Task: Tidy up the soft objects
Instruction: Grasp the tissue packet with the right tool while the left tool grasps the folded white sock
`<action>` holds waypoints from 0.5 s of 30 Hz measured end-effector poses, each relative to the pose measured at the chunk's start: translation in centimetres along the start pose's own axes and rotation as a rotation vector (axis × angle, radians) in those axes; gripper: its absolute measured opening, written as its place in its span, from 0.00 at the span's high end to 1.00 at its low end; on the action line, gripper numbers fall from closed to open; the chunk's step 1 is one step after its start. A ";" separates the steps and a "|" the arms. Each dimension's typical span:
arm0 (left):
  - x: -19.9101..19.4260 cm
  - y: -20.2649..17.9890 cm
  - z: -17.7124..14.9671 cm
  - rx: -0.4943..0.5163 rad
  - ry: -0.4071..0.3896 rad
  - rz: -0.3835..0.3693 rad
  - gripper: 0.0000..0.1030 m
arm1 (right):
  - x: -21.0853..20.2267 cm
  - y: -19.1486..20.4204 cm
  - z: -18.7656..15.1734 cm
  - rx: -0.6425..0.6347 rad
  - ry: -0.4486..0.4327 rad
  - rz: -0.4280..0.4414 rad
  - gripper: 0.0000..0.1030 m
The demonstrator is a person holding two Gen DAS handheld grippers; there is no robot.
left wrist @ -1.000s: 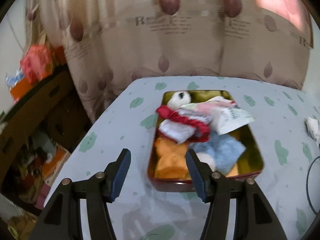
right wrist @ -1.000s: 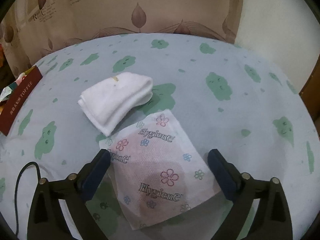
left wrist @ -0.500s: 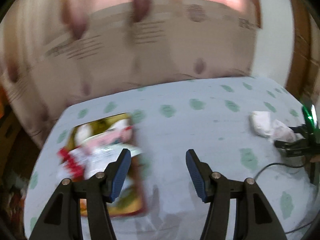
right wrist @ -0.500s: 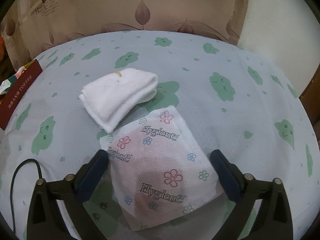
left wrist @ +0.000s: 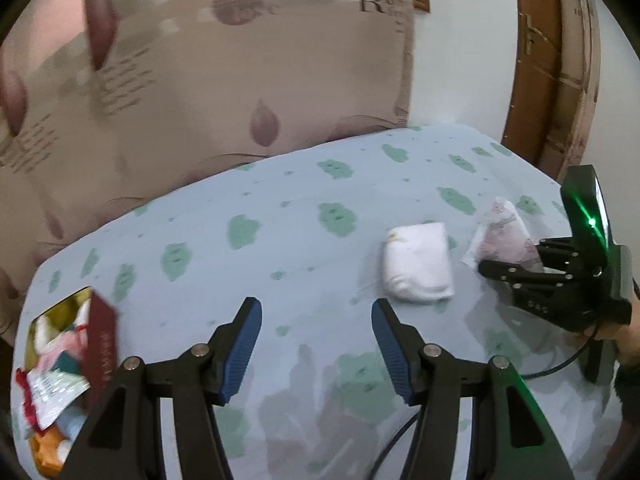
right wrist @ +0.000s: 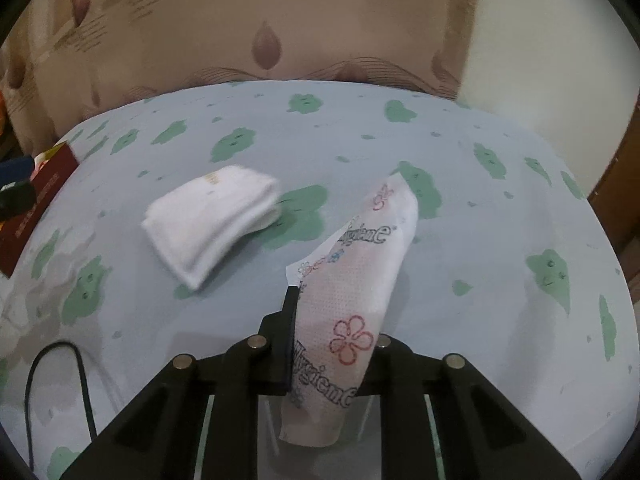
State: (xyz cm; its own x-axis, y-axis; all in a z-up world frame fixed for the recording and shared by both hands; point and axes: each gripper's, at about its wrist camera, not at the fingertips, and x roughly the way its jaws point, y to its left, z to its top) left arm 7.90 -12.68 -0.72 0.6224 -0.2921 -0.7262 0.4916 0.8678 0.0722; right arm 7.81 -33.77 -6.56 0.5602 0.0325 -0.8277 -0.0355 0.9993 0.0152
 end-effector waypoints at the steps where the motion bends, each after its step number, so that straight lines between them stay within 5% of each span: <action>1: 0.5 -0.7 0.4 0.000 0.003 -0.011 0.43 | 0.2 -0.6 0.1 0.014 -0.001 -0.014 0.85; 15: 6.8 -7.5 2.7 0.105 0.094 -0.127 0.43 | 1.0 -3.4 0.5 0.085 -0.011 0.004 0.85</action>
State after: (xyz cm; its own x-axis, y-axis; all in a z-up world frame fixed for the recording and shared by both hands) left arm 10.07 -22.29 -4.40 0.4940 -0.3531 -0.7945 0.6261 0.7785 0.0432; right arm 8.88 -37.16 -7.15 0.5692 0.0359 -0.8214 0.0324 0.9973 0.0660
